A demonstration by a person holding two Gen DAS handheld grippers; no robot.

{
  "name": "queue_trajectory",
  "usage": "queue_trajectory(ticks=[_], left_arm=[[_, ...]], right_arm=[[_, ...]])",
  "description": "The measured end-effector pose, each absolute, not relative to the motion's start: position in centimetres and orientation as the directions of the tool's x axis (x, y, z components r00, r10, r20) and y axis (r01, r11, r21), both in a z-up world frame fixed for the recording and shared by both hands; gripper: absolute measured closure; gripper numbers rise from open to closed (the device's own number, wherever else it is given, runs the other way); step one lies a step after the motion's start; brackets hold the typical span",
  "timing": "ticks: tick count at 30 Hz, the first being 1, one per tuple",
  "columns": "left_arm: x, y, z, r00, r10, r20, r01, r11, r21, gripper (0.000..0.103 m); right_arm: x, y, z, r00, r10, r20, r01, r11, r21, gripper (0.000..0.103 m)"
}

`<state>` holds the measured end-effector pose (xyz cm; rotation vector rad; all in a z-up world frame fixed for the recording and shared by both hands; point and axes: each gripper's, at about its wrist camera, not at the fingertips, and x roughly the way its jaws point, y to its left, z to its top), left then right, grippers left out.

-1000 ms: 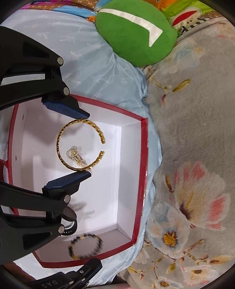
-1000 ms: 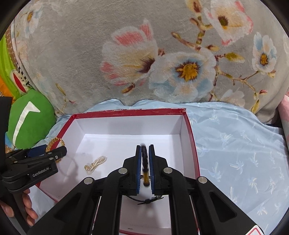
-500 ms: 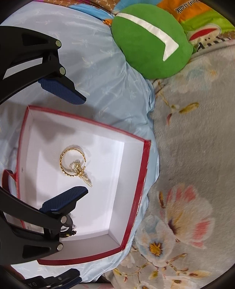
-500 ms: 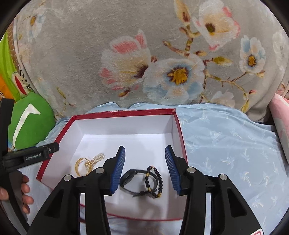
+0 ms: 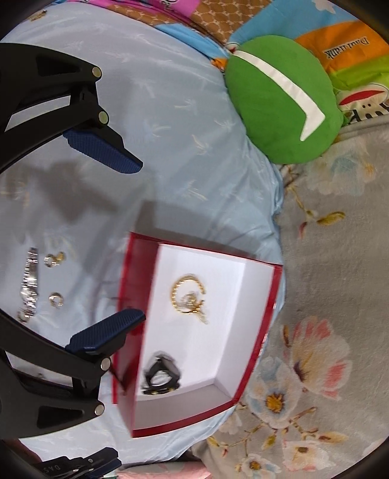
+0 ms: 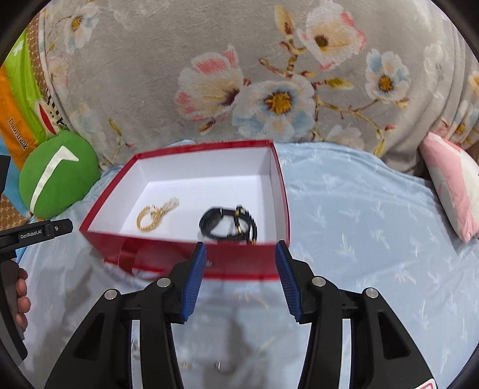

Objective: Organize jewelry
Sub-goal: 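Lift both open tools away from the red box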

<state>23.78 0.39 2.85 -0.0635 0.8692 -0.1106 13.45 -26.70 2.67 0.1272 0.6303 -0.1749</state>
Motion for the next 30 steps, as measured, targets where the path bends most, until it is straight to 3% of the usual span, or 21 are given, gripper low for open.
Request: queue_trajectory(ticks=[17,30], left_arm=[[16.7,1.1,-2.9,0.512,-0.149,-0.846,0.105,0.988,-0.110,0.014],[17.3,-0.8,-6.9,0.396,-0.189,-0.899,0.056,0.982,-0.181,0.014]], right_arm=[[6.2,-25.4,-3.1,0.693,-0.096,-0.714,0.208,0.976,0.070,0.056],[4.8,-24.4,-6.0,0.640,-0.066,-0.765,0.197,0.977,0.080,0.056]])
